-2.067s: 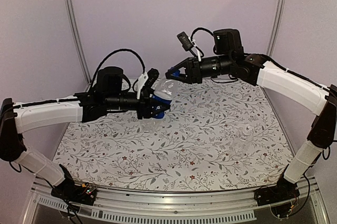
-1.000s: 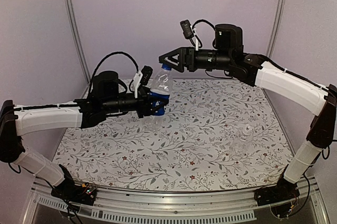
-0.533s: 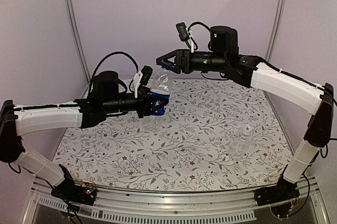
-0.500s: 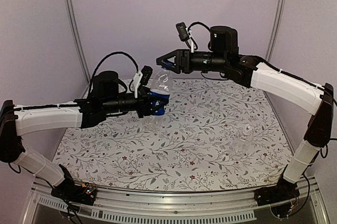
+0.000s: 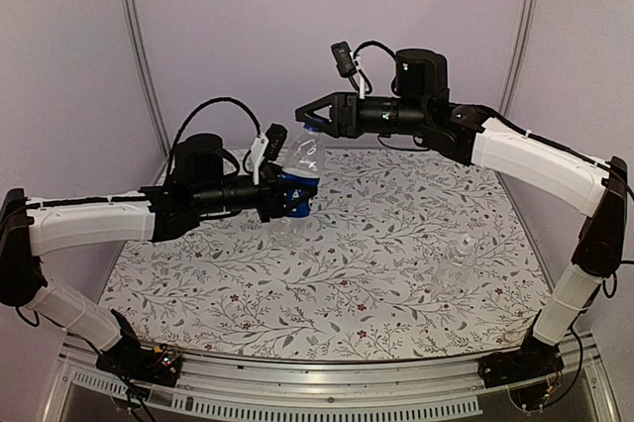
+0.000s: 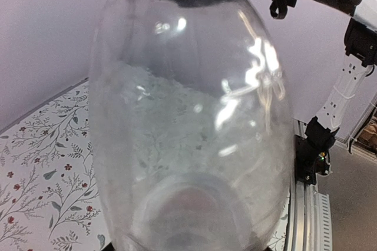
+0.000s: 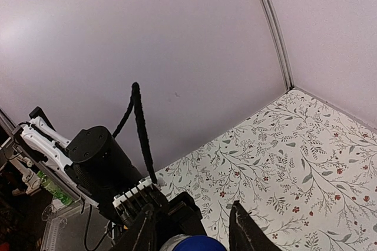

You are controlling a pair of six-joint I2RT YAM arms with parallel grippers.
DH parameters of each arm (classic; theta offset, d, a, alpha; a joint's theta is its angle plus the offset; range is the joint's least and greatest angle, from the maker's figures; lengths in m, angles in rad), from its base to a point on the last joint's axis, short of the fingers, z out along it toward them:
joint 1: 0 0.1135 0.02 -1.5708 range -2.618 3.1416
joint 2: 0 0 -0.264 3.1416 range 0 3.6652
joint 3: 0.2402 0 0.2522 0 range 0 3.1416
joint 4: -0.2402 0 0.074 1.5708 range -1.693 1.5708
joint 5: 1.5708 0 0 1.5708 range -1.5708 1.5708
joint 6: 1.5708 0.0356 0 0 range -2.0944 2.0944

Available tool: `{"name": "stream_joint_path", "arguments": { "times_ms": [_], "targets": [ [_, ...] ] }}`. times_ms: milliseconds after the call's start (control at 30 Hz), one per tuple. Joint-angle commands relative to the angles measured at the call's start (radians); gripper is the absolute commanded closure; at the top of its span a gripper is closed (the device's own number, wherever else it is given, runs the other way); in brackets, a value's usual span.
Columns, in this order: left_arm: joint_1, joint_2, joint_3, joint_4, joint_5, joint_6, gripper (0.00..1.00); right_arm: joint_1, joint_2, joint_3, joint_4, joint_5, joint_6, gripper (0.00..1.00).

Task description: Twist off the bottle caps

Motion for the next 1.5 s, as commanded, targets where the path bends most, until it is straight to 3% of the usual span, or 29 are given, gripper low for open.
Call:
{"name": "stream_joint_path", "arguments": {
  "times_ms": [0, 333, 633, 767, 900, 1133, 1300, 1467],
  "targets": [
    [-0.017, -0.004, -0.003, 0.02, -0.014, 0.009, 0.66, 0.005, 0.011, -0.009, 0.015, -0.003, -0.003, 0.59],
    [-0.018, -0.009, -0.004, 0.018, -0.015, 0.011, 0.67, 0.007, 0.016, -0.012, -0.001, -0.005, -0.011, 0.61],
    [-0.018, -0.012, -0.006, 0.018, -0.014, 0.011, 0.67, 0.005, 0.016, -0.014, -0.004, -0.012, -0.015, 0.7],
    [-0.017, -0.011, -0.007, 0.018, -0.011, 0.013, 0.66, 0.005, 0.018, -0.011, 0.0, -0.02, -0.015, 0.81],
    [-0.019, -0.01, -0.013, 0.029, 0.021, 0.018, 0.66, 0.004, 0.016, -0.007, 0.004, -0.05, -0.027, 1.0],
    [-0.019, -0.032, -0.051, 0.127, 0.208, 0.02, 0.67, 0.002, 0.012, 0.03, -0.033, -0.233, -0.198, 1.0],
    [-0.019, -0.027, -0.073, 0.225, 0.42, -0.024, 0.69, 0.001, 0.003, 0.041, -0.077, -0.463, -0.372, 1.0],
    [-0.02, -0.005, -0.089, 0.331, 0.575, -0.09, 0.69, 0.002, 0.014, 0.049, -0.081, -0.698, -0.439, 1.0]
  ]
}}
